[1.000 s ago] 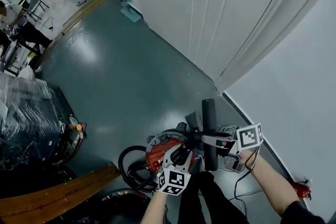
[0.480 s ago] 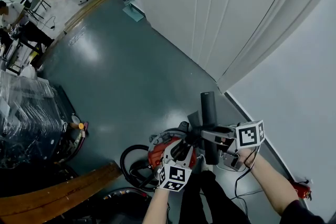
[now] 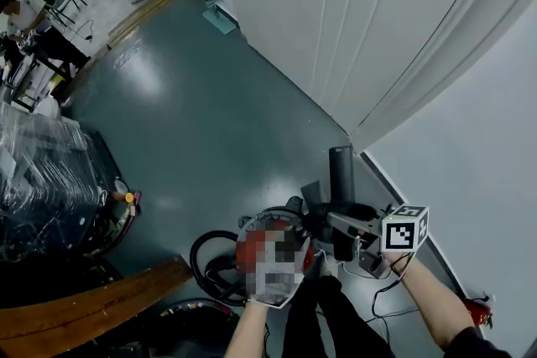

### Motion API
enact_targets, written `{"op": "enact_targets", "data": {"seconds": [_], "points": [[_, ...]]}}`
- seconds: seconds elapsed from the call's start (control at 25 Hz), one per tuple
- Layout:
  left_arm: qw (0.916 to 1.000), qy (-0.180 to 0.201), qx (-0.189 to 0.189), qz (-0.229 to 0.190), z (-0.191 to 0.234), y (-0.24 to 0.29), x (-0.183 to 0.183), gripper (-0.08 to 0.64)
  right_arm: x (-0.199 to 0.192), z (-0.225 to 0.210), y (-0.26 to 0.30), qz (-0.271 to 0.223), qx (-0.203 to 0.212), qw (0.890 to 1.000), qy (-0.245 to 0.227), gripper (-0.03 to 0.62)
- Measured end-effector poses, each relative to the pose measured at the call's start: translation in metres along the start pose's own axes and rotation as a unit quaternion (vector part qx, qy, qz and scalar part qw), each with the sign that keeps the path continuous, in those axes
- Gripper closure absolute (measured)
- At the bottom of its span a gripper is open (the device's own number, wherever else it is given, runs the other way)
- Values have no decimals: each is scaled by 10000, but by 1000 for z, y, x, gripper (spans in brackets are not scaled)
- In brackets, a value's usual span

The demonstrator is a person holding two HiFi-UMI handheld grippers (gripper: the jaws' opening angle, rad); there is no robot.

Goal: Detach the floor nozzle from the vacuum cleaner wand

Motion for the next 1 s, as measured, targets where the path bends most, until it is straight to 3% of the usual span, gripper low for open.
{"op": "enact_targets", "data": {"seconds": [0.08,0.2,0.24,0.36,0.4,0.52,0.68,0.84,1.0], "points": [[10000,-24,41,1,2,-3,-2,419,3,0,0,-43,31,10000,56,362],[9999,11,49,96,1,0,-5,420,-1,-9,0,-220,205,9944,1011,364],[9999,25,34,128,1,2,-5,420,-1,-9,-1,-294,183,9933,1098,362],[9999,48,6,130,3,4,-3,422,4,-9,-2,-271,-153,9993,218,364],[9999,47,15,121,4,5,-2,422,6,-10,-1,-262,-150,9994,180,364],[9998,42,-16,168,4,7,-1,423,8,-15,-2,-331,-43,9974,640,364],[9997,45,-17,237,3,7,0,423,8,-11,-4,-348,-216,9989,216,364],[9996,52,-42,273,4,7,1,426,9,-14,-4,-368,-111,9984,414,364],[9997,90,-55,224,2,7,1,427,10,-16,-3,-233,189,9941,1042,364]]}}
Point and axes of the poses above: the fingertips, and each gripper's own axes: y forward along the fingers, z to its left, x out of its top, the point moved 2 cm from there along -y, backward along the fingers
